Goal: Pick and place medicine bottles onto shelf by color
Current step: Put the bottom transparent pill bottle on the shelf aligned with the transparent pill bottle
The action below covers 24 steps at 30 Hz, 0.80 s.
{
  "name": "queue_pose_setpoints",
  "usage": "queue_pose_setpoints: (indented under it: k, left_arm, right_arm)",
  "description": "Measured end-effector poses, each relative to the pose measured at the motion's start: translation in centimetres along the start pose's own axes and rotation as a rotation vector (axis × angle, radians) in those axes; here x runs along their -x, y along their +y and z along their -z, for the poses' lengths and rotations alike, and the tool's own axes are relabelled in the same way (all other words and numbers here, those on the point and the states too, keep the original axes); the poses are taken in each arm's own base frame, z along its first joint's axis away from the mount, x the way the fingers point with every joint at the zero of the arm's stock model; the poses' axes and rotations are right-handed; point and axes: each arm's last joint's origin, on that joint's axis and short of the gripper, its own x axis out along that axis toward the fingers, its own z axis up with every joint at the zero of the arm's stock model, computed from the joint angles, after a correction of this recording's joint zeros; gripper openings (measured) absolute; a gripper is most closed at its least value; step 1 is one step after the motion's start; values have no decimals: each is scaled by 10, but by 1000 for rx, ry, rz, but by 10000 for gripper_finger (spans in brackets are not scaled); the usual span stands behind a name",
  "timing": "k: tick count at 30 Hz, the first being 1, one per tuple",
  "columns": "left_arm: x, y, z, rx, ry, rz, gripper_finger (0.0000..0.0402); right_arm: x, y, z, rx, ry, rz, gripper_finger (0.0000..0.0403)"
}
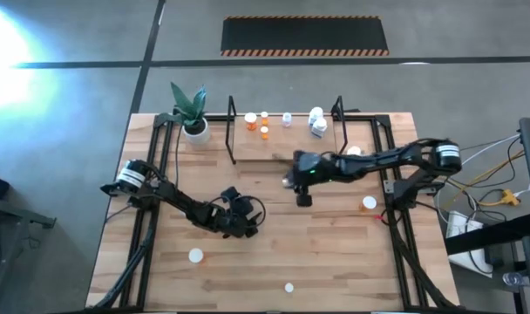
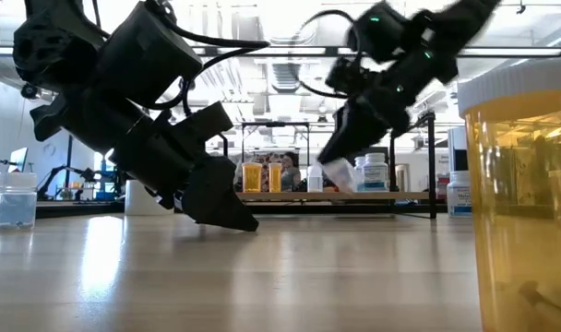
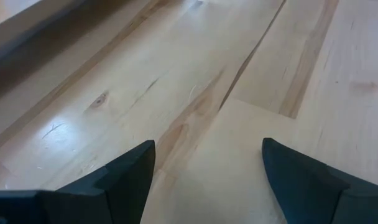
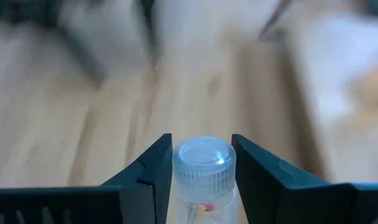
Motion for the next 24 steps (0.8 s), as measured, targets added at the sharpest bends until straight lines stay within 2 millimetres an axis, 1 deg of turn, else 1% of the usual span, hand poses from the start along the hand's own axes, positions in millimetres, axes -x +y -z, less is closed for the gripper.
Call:
queue_pose_setpoints:
  k: [3, 5, 7, 9, 12, 15, 17, 20, 24]
  left_arm:
    - [0, 0, -1, 3, -13, -11, 276]
    - [0, 0, -1, 5, -19, -17, 276]
    - [0, 0, -2, 8, -33, -22, 276]
    - [0, -1, -3, 10, -41, -20, 276]
    - [0, -1, -3, 15, -48, -19, 276]
    - [0, -1, -3, 17, -48, -19, 276]
    - [0, -1, -3, 19, -48, -19, 276]
    - [0, -1, -3, 21, -49, -18, 276]
    - [0, -1, -4, 24, -51, -17, 276]
  right_arm:
    - [6, -5, 10, -92, -294, 95, 131]
    - [8, -11, 16, -154, -477, 207, 131]
    - [8, -19, 25, -211, -587, 340, 131]
    - [2, -27, 32, -247, -635, 434, 131]
    - [-10, -41, 36, -300, -664, 485, 131]
    - [-27, -56, 42, -331, -620, 531, 131]
    - [-34, -64, 44, -350, -602, 579, 131]
    - [-38, -75, 49, -384, -585, 662, 131]
    - [-38, -84, 57, -431, -569, 679, 132]
